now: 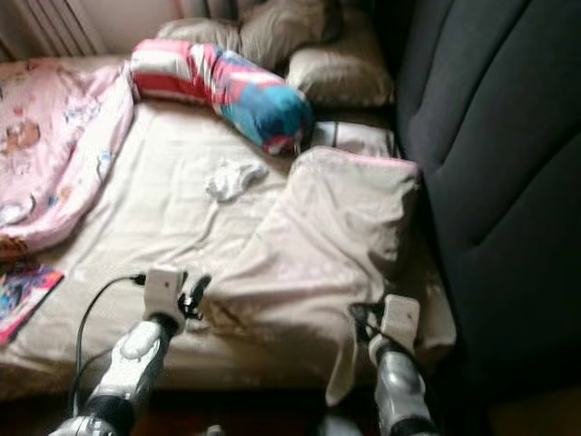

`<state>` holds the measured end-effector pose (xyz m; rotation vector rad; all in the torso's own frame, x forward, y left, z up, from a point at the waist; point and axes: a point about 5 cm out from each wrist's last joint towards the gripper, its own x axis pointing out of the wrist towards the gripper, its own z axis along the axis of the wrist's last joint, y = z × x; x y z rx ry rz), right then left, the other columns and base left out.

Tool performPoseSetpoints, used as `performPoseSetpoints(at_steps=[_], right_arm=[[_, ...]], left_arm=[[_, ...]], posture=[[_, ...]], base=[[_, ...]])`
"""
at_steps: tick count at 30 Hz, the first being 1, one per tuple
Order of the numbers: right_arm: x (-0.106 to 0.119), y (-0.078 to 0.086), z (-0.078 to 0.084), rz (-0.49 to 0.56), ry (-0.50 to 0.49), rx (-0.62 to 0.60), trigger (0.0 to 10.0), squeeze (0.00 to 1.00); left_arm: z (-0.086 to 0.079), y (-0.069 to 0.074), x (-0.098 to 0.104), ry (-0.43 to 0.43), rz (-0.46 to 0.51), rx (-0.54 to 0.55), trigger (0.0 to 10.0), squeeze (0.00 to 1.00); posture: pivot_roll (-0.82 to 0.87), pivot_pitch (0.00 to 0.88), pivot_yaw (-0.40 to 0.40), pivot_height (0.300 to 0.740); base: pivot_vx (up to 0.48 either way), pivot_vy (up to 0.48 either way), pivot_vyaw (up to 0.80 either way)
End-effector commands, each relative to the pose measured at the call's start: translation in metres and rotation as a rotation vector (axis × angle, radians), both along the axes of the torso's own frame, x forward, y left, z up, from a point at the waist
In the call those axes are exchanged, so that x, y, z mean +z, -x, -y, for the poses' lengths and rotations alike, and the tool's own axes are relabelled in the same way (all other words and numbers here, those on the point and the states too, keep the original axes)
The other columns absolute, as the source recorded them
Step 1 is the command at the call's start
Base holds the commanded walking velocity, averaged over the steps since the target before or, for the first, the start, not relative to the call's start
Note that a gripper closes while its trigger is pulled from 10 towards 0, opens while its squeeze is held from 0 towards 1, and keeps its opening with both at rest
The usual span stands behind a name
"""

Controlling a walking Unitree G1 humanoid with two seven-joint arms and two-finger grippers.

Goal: Clean up the room

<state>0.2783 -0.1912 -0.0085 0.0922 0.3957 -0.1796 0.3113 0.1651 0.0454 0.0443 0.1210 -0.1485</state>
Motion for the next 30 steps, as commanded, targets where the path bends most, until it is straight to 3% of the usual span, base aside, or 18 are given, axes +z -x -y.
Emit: performPoseSetpoints(at_steps=[1,30], right_arm=[[-0.0046,0.0036,-0.0051,-0.021,-0.017,0.003,10.0,0.0],[-0.0109,0.0077,-0.0141,-0.054,-0.069,0.076,10.0,0.0]], left_arm=[[-0.007,0.0055,-0.0056,-0.006,-0.016,0.022,10.0,0.0],[-0.0046,0.0053,-0.0045,0.023,-0.007,0.022,10.0,0.0]], posture=[[-0.02,0.151,0.017,0.69],[-0.03,0.154,0.011,0.69]], base=[[0.0,0.0,0.0],[0.0,0.0,0.0]])
